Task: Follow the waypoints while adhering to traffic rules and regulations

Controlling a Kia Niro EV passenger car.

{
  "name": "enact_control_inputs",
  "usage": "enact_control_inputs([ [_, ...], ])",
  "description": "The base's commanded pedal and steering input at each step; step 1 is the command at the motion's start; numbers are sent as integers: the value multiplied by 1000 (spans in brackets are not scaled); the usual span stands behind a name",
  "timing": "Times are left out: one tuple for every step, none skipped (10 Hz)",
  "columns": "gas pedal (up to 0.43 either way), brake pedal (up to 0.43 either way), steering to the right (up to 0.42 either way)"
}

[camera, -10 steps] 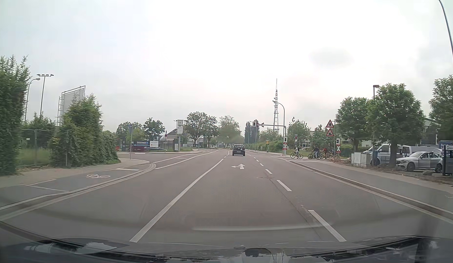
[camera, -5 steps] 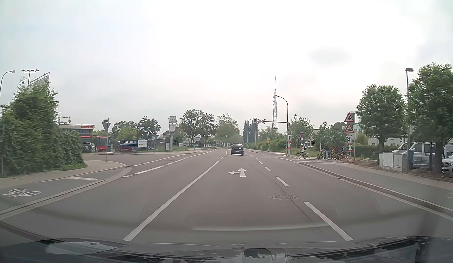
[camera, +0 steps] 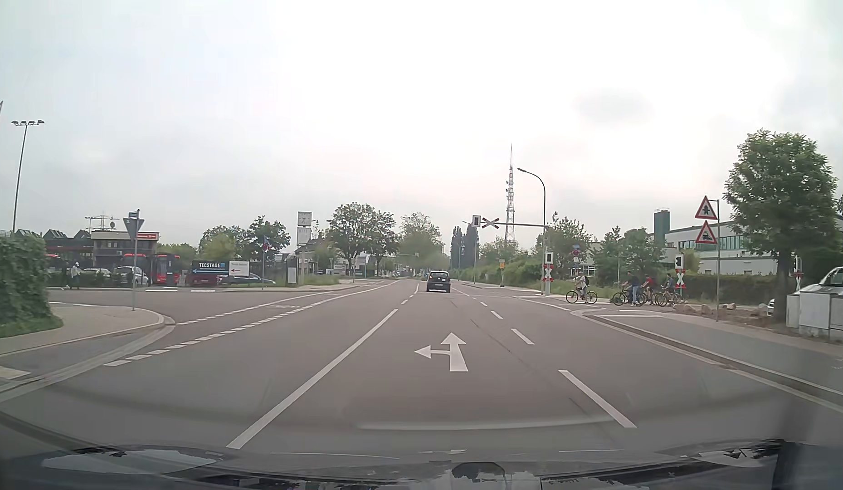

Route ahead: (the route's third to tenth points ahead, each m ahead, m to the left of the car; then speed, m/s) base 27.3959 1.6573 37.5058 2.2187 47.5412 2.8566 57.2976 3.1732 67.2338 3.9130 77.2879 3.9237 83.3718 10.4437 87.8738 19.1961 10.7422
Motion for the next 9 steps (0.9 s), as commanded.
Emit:
enact_control_inputs([
  [98,0,7],
  [98,0,7],
  [87,0,7],
  [79,0,7],
  [39,0,7],
  [0,0,7],
  [0,0,7],
  [0,0,7],
  [0,0,7],
])
